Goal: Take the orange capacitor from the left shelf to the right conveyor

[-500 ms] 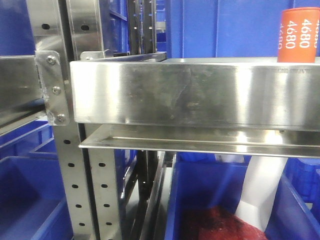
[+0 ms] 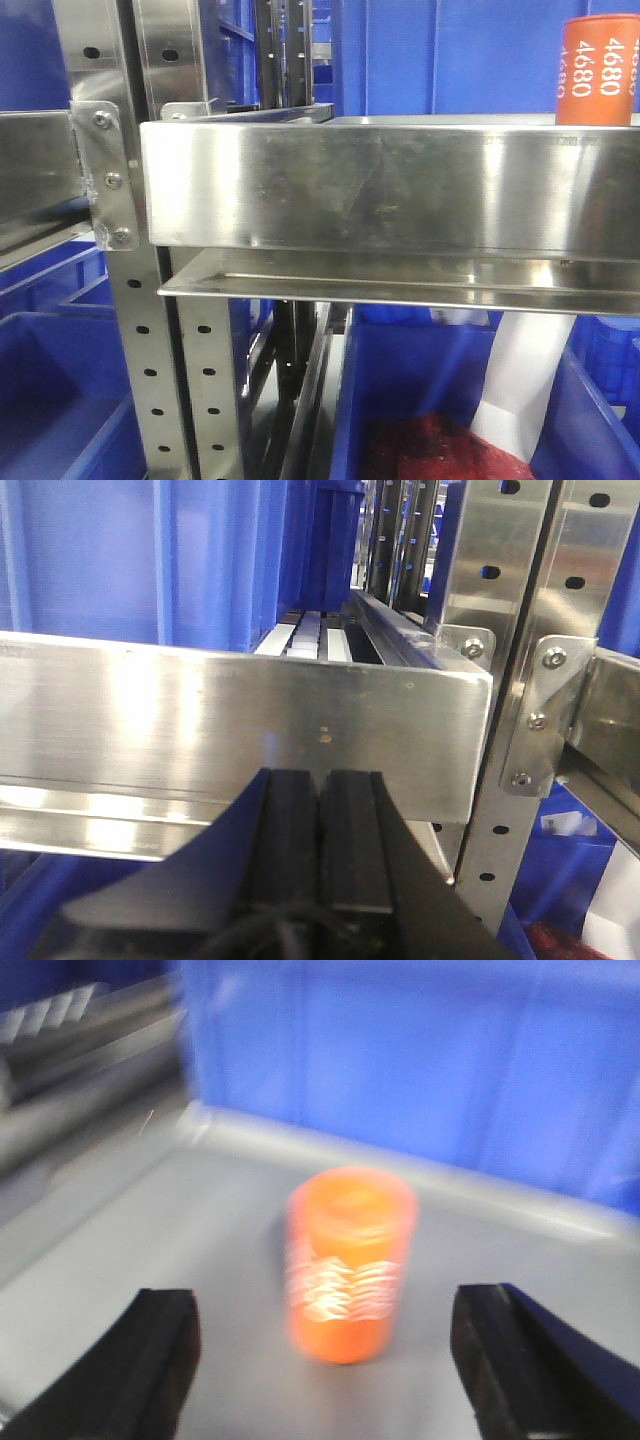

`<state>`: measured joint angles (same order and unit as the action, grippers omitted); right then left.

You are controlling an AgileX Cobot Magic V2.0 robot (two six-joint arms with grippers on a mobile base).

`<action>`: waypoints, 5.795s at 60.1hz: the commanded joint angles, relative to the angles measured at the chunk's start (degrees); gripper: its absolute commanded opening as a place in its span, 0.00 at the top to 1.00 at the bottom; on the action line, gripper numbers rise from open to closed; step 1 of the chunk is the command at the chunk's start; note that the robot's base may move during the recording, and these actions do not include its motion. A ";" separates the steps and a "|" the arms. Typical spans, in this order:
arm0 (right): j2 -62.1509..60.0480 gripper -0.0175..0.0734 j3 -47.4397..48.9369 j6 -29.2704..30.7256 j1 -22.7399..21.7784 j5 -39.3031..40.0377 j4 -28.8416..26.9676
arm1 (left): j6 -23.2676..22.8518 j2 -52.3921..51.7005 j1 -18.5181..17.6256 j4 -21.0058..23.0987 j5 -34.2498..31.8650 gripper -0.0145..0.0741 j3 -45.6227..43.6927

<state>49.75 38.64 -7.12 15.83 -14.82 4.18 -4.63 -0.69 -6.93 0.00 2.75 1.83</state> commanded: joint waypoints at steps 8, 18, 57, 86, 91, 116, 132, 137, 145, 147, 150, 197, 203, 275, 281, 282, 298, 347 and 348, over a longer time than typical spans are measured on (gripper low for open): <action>6.22 0.13 2.30 -0.97 -0.48 9.70 0.08 | 0.03 -1.10 -0.42 0.00 -4.93 0.95 -0.30; 9.92 0.13 2.30 -0.97 -0.48 13.22 0.08 | 0.03 -1.10 -0.42 0.00 -4.93 0.95 -0.30; 19.12 0.13 1.06 -1.08 -4.15 22.15 0.50 | 0.03 -1.10 -0.42 0.00 -4.93 0.95 -0.30; 17.59 0.70 1.16 -1.08 -4.15 23.51 0.89 | 0.03 -1.10 -0.42 0.00 -4.93 0.95 -0.30; 14.37 0.71 1.16 -1.08 -4.15 23.34 0.89 | 0.03 -1.10 -0.42 0.00 -4.93 0.95 -0.30; -7.65 0.71 1.16 -1.03 -5.80 0.29 0.89 | 0.03 -1.10 -0.42 0.00 -4.93 0.95 -0.30; -25.14 0.71 1.04 0.60 -5.80 -16.15 1.14 | 0.03 -1.10 -0.42 0.00 -4.93 0.95 -0.30; -29.23 0.71 0.96 0.60 -5.80 -18.89 1.14 | 0.03 -1.10 -0.42 0.00 -4.93 0.95 -0.30; -36.09 0.71 -1.26 0.64 -5.80 -20.65 1.14 | 0.03 -1.10 -0.42 0.00 -4.93 0.95 -0.30; -37.39 0.71 -2.16 0.64 -5.80 -20.81 1.14 | 0.03 -1.10 -0.42 0.00 -4.93 0.95 -0.30; -39.97 0.71 -3.56 0.64 -5.80 -20.75 1.14 | 0.03 -1.10 -0.42 0.00 -4.93 0.95 -0.30; -45.33 0.71 -6.95 0.64 -5.80 -20.71 1.14 | 0.03 -1.10 -0.42 0.00 -4.93 0.95 -0.30; -45.33 0.71 -6.95 0.64 -5.80 -20.71 1.14 | 0.03 -1.10 -0.42 0.00 -4.93 0.95 -0.30; -45.33 0.71 -6.95 0.64 -5.80 -20.71 1.14 | 0.03 -1.10 -0.42 0.00 -4.93 0.95 -0.30; -45.33 0.71 -6.95 0.64 -5.80 -20.71 1.14 | 0.03 -1.10 -0.42 0.00 -4.93 0.95 -0.30; -45.33 0.71 -6.95 0.64 -5.80 -20.71 1.14 | 0.03 -1.10 -0.42 0.00 -4.93 0.95 -0.30; -45.33 0.71 -6.95 0.64 -5.80 -20.71 1.14 | 0.03 -1.10 -0.42 0.00 -4.93 0.95 -0.30; -45.33 0.71 -6.95 0.64 -5.80 -20.71 1.14 | 0.03 -1.10 -0.42 0.00 -4.93 0.95 -0.30; -45.33 0.71 -6.95 0.64 -5.80 -20.71 1.14 | 0.03 -1.10 -0.42 0.00 -4.93 0.95 -0.30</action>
<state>3.50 30.25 -7.05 10.22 -40.84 4.51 -4.63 -0.69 -6.93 0.00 2.75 1.83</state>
